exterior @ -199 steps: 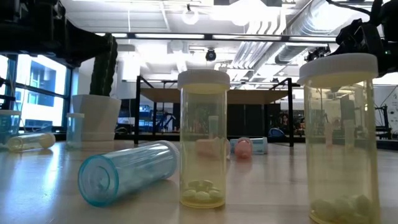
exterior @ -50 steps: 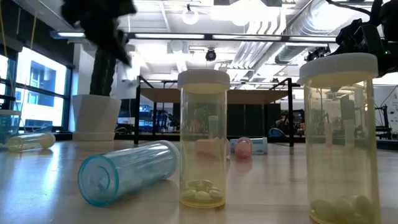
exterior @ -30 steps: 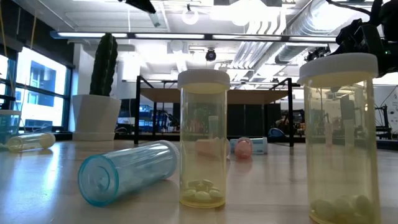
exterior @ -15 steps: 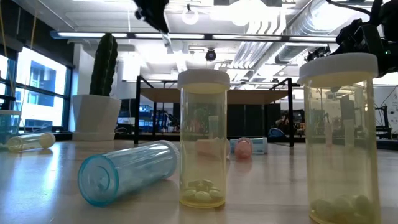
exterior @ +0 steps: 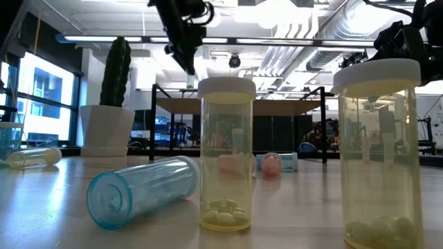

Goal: Pick and place medicine bottles onto shelf by color
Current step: Put the light blue pill bottle on the shelf

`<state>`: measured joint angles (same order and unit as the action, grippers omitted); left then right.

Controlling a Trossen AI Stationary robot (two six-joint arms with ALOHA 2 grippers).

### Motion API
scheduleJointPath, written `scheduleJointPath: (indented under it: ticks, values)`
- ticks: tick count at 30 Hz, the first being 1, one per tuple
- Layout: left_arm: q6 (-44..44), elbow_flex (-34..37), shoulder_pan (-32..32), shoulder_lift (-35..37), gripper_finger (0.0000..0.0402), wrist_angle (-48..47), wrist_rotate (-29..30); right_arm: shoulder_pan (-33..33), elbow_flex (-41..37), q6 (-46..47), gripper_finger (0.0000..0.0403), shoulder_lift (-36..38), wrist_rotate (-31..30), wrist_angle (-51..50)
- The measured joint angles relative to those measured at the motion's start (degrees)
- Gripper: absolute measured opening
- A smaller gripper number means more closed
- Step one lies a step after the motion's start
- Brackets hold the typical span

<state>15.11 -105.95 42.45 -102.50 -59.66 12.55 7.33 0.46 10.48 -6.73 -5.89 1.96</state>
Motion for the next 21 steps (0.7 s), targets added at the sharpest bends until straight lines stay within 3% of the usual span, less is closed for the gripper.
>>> scheduleJointPath:
  ticks: [6,13,21]
  values:
    - [-1.5,-0.1,2.3,-3.5,0.0115,-1.0,-2.0,0.0,0.0,0.0,0.0154,0.0,0.0,0.0]
    - [-4.0,-0.1,5.4,-4.7,0.0115,-2.8,-8.6,0.0,0.0,0.0,0.0154,0.0,0.0,0.0]
    - [-5.7,1.4,6.3,-4.7,0.0115,-3.3,-9.6,0.0,0.0,0.0,0.0154,0.0,0.0,0.0]
